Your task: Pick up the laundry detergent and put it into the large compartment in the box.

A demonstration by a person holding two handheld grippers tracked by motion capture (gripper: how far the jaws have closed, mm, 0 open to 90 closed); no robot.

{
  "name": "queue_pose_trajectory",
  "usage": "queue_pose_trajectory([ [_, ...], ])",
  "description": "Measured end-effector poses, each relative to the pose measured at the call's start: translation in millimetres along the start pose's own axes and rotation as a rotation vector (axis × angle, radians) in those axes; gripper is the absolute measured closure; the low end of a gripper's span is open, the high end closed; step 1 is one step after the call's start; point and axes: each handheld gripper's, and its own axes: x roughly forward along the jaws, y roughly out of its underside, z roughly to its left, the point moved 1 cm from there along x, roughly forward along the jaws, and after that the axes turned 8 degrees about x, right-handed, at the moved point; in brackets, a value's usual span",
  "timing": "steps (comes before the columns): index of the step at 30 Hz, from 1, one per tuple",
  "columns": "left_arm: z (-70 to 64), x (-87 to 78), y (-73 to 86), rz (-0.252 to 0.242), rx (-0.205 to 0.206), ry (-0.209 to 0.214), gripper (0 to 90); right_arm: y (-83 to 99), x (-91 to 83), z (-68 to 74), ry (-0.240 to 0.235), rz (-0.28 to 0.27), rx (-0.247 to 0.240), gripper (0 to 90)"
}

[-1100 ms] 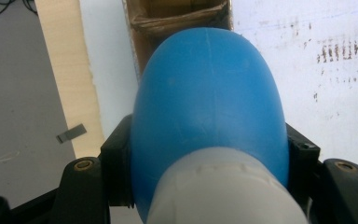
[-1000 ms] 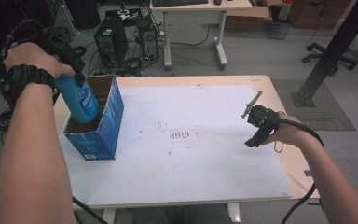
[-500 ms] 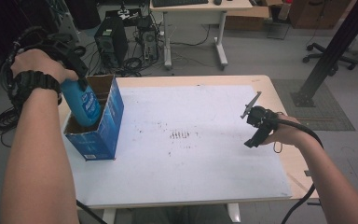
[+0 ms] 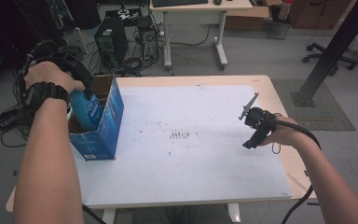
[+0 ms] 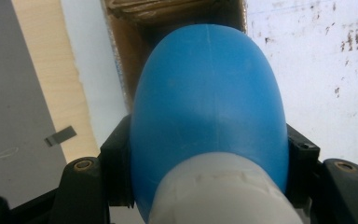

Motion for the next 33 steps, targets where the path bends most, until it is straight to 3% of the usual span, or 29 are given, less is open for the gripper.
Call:
queue_pose_trajectory([
  [33,1.1,47.9,-2.0,0.038,0.013,0.025,37.6,-3.2,7.2,3.6,-0.005,0.012,-0.005,13.5],
])
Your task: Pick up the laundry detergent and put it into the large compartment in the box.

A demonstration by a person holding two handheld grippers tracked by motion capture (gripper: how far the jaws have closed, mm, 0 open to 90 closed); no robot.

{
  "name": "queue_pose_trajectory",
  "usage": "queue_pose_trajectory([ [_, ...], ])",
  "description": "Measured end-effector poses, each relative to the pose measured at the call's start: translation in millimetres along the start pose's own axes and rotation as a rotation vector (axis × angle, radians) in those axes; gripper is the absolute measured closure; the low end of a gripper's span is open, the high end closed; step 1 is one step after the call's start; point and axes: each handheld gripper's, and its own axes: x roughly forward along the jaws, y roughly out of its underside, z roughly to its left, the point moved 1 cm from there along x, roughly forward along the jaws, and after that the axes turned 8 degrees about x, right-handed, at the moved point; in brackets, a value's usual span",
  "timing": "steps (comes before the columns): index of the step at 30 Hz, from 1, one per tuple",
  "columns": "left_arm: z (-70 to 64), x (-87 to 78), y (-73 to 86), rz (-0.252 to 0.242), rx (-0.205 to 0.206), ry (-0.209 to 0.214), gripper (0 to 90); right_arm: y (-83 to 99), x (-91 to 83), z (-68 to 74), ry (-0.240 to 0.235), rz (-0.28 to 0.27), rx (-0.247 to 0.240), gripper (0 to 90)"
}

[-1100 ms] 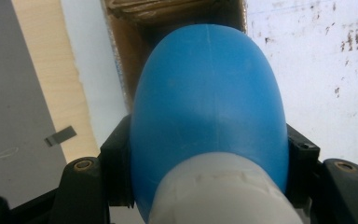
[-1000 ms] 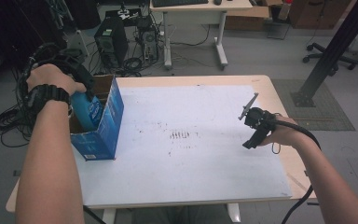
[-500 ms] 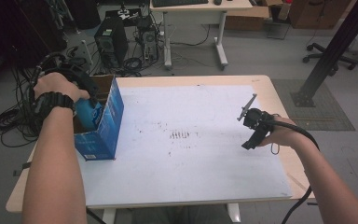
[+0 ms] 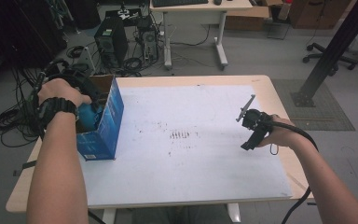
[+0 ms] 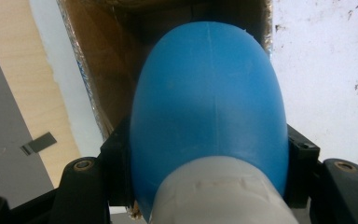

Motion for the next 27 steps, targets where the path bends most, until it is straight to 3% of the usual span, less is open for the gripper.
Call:
queue_pose_trajectory([
  [27,4.8,23.3,3.7,0.025,-0.005,0.016,37.5,1.7,-0.1,0.9,-0.001,0.0,0.002,13.5],
])
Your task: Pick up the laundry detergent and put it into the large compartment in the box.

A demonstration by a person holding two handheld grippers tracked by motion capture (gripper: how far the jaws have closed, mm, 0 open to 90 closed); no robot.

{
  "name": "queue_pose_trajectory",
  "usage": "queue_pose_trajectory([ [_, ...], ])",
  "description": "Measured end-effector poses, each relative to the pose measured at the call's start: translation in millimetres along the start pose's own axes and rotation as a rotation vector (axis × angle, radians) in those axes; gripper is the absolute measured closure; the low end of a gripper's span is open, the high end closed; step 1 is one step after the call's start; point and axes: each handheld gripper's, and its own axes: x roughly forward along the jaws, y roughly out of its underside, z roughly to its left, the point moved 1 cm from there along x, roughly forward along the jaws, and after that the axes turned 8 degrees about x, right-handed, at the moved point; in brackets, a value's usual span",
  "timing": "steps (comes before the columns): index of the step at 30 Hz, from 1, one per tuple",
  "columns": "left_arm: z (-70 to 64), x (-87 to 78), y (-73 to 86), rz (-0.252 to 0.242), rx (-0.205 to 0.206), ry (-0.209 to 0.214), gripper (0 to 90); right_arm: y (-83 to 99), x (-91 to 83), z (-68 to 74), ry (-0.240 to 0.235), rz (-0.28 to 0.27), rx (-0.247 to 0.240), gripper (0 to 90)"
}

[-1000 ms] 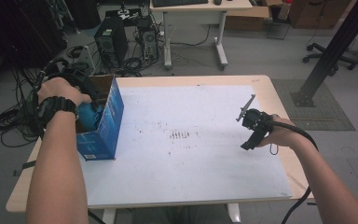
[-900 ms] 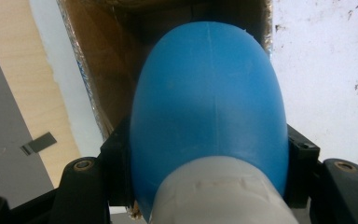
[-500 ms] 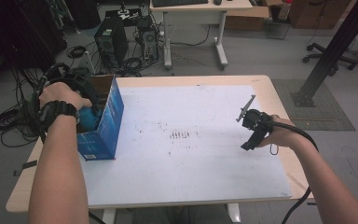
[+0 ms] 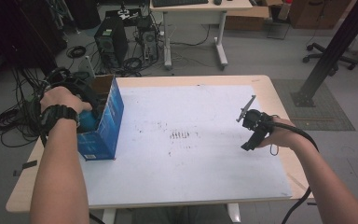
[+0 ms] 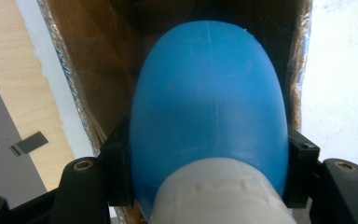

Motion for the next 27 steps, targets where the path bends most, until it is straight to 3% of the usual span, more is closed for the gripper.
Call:
queue_pose_trajectory([
  [27,4.6,17.8,1.3,0.001,0.008,-0.009,37.5,1.5,4.5,1.3,-0.002,0.008,0.003,13.4],
])
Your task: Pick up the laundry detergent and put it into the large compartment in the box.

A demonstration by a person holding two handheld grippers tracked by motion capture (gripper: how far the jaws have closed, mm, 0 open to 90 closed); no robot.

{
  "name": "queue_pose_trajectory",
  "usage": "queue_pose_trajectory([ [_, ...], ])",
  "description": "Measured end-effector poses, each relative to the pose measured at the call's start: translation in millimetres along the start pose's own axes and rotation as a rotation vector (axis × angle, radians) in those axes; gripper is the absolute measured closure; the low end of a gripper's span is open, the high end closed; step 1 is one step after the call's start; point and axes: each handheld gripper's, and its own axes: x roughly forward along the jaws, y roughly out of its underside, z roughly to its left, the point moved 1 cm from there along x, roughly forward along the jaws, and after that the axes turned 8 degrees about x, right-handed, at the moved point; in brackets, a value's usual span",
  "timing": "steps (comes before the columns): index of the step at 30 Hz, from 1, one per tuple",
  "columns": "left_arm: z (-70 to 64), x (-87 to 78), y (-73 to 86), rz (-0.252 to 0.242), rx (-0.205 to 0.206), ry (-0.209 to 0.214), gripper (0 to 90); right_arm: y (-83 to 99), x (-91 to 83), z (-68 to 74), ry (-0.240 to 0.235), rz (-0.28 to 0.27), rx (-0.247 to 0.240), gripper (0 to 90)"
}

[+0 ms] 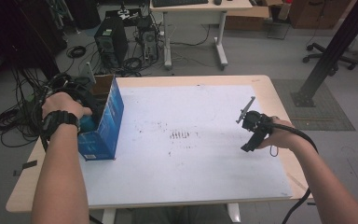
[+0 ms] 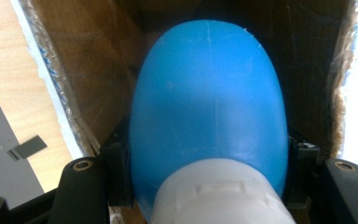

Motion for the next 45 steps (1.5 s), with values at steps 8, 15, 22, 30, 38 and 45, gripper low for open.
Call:
queue_pose_trajectory([
  [8,0.2,6.2,-0.5,0.001,0.007,0.014,37.5,0.1,1.5,0.7,0.0,0.002,-0.002,13.4],
  [15,0.6,11.0,-0.6,0.007,0.003,0.015,37.5,1.0,1.3,-0.1,0.0,0.004,0.001,13.4],
  [22,0.1,12.2,-0.9,-0.002,0.005,0.014,37.5,0.7,2.6,0.4,0.001,0.007,0.0,13.4],
  [30,-1.2,13.6,-1.0,0.0,0.004,0.011,37.4,-0.2,3.4,1.4,-0.002,0.007,-0.001,13.3],
  [38,-2.8,13.8,-1.3,-0.001,0.004,0.007,37.3,1.7,5.1,1.2,-0.003,0.006,0.0,13.3],
  [45,-3.1,13.6,-0.9,-0.001,0.006,0.008,37.3,2.9,4.3,1.1,-0.004,0.002,0.004,13.3],
])
